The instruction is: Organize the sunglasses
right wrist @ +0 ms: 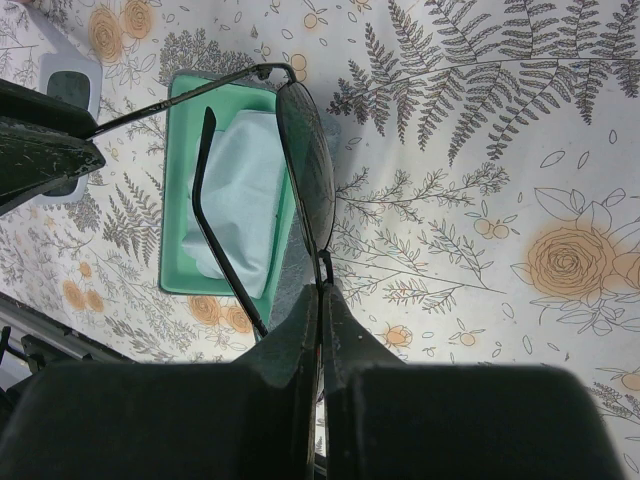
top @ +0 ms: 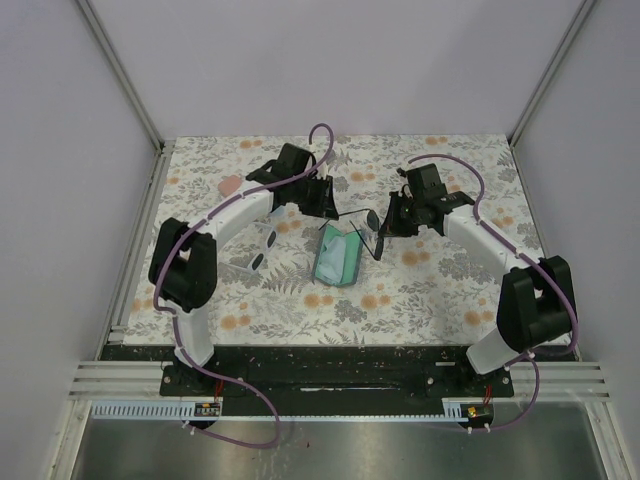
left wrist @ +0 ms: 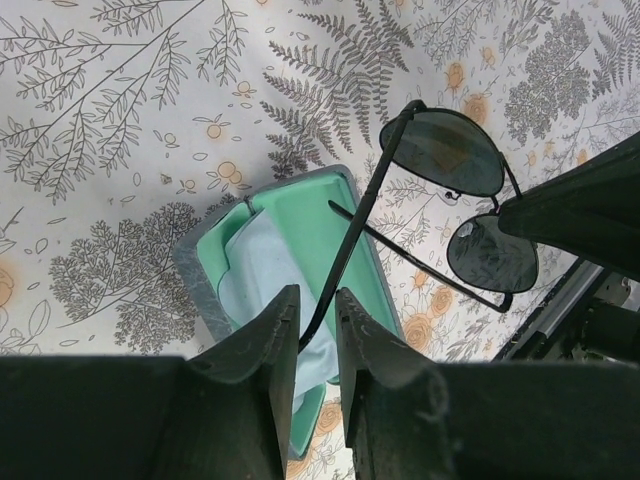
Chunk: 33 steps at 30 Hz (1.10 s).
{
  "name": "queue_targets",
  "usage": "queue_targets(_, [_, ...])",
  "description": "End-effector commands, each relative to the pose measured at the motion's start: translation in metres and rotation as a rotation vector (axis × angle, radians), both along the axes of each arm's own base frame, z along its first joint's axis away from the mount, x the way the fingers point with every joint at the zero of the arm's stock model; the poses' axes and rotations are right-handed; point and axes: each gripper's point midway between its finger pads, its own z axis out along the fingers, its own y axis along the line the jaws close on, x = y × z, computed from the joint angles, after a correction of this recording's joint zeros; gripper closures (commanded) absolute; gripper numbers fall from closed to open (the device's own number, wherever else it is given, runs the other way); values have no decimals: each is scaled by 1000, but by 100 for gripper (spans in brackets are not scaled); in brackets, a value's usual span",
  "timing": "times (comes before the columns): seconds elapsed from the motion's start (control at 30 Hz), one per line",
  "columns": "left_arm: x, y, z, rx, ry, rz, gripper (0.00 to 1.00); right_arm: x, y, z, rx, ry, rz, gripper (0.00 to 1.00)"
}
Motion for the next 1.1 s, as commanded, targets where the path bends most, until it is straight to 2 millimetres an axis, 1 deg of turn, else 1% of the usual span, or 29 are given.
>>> queue_targets(0.0, [-1,-11,7,-52,-14,-34,75,11,7,18,31,-52,21,100])
queue_targets(0.17, [-9,-17,8,-63,-4,-58,83,12,6,16,27,-46,11,100])
queue_targets(0.23, [-15,-23,7,-68,6,-69,86,12,7,14,31,-37,6,100])
queue_targets(0.4, [-31,-48,7,-100,5,-79,91,17,9,11,45,-21,-27,100])
queue_targets(0.6, [-45,-76,2,-192,40,-82,93,20,18,16,100,-9,-41,100])
queue_targets(0.67, [-44,-81,-1,-206,53,-75,93,18,21,19,122,-4,-37,100])
queue_targets(0.83, [-42,-98,10,-287,61,-79,92,15,28,18,159,12,-20,100])
queue_targets(0.97, [-42,-111,11,-321,82,-98,92,14,31,20,183,19,-16,100])
queue_targets(1.07, [-43,-116,11,-345,99,-104,92,13,35,22,212,22,-9,100])
